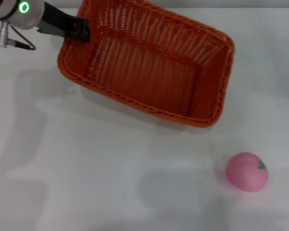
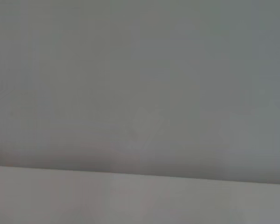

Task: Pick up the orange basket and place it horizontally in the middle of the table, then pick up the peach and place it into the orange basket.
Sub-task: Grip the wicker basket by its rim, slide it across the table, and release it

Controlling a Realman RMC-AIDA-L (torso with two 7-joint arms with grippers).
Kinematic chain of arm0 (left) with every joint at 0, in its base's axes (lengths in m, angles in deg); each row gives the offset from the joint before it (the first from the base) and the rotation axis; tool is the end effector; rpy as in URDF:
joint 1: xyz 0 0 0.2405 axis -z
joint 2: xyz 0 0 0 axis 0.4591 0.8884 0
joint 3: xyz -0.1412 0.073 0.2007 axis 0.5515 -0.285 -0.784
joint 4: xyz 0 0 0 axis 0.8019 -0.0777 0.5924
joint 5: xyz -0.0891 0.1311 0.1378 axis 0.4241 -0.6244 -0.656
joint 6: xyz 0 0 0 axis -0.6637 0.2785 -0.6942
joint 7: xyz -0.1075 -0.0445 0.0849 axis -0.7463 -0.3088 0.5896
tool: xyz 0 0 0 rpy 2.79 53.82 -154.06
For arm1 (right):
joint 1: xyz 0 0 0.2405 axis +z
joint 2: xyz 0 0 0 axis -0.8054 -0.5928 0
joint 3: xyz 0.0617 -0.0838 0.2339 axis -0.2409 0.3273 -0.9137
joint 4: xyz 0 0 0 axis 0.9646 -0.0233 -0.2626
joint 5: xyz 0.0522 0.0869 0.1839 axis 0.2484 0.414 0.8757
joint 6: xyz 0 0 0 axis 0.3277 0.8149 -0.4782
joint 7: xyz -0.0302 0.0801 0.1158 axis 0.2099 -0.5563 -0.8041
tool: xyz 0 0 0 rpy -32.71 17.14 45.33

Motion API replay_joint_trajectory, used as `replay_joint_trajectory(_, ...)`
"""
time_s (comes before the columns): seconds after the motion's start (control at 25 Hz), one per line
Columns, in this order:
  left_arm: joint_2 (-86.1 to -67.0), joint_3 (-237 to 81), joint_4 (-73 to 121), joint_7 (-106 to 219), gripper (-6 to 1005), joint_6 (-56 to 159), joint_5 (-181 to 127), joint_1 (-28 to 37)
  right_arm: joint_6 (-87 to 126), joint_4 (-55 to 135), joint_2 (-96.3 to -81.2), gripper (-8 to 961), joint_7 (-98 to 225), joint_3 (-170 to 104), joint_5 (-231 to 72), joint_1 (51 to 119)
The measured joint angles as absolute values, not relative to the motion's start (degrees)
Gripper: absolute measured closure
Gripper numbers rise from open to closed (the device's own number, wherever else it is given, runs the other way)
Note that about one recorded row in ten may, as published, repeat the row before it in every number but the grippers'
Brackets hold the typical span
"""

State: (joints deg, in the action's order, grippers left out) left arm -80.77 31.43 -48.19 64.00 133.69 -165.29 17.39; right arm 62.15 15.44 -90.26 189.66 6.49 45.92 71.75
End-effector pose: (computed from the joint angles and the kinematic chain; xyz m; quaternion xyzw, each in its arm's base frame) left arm -0.1300 0.4171 0.0023 -0.8348 -0.4720 0.0309 0.2816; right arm 0.4317 0.3339 0.0845 -0.6854 0.3968 0.1175 0.5991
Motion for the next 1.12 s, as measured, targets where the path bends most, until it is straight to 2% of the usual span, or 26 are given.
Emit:
replay_joint_trajectory(0.56,-80.88,28.9,-47.2,62.2,853,131.7,-161.6,16.7,62.1,15.4,-90.27,96,189.7,6.5,45.9,71.9)
replay_joint_trajectory(1.12,-81.00,23.2,-50.8,58.7,852,129.4,-156.2,9.7,62.1,14.7,-89.95,96,187.2,6.6,43.0,72.2)
